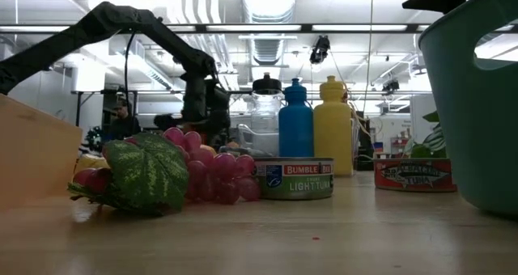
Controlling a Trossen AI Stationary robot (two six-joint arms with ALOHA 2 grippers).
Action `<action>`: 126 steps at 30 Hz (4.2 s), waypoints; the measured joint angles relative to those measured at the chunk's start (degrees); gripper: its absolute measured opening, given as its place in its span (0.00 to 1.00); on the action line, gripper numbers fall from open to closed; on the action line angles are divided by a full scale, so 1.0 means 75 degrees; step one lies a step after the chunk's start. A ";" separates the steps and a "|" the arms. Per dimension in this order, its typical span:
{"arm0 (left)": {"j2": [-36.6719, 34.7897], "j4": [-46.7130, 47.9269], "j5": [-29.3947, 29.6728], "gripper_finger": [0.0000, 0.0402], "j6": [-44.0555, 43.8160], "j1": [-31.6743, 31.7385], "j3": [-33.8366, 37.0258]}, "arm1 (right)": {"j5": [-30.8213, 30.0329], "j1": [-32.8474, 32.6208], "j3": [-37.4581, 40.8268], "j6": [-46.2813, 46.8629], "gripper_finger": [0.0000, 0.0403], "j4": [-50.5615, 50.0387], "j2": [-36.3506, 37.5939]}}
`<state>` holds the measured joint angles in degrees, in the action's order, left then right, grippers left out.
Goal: Pick & Place Food Item
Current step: Put the orange into the orange bin
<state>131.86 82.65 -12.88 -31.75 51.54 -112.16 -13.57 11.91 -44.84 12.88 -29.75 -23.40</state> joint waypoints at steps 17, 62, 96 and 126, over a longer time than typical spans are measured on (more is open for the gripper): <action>-0.0791 -0.2293 0.0389 0.95 0.0026 -0.0481 -0.0041 | -0.0002 0.0000 0.0000 0.0000 0.82 0.0000 0.0000; -0.1266 0.0750 0.1036 0.95 -0.0400 -0.0698 0.0215 | 0.0001 -0.0001 0.0000 0.0000 0.82 -0.0001 0.0003; -0.1604 -0.2707 0.1255 0.95 -0.0807 -0.1220 0.2616 | -0.0002 0.0001 0.0000 0.0000 0.82 0.0002 0.0000; -0.1604 -0.3340 0.0847 0.79 -0.0769 -0.1217 0.3255 | -0.0002 0.0001 0.0000 0.0000 0.82 0.0002 0.0002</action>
<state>119.83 57.60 -6.52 -37.52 42.41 -87.74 -13.58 11.92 -44.84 12.88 -29.74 -23.38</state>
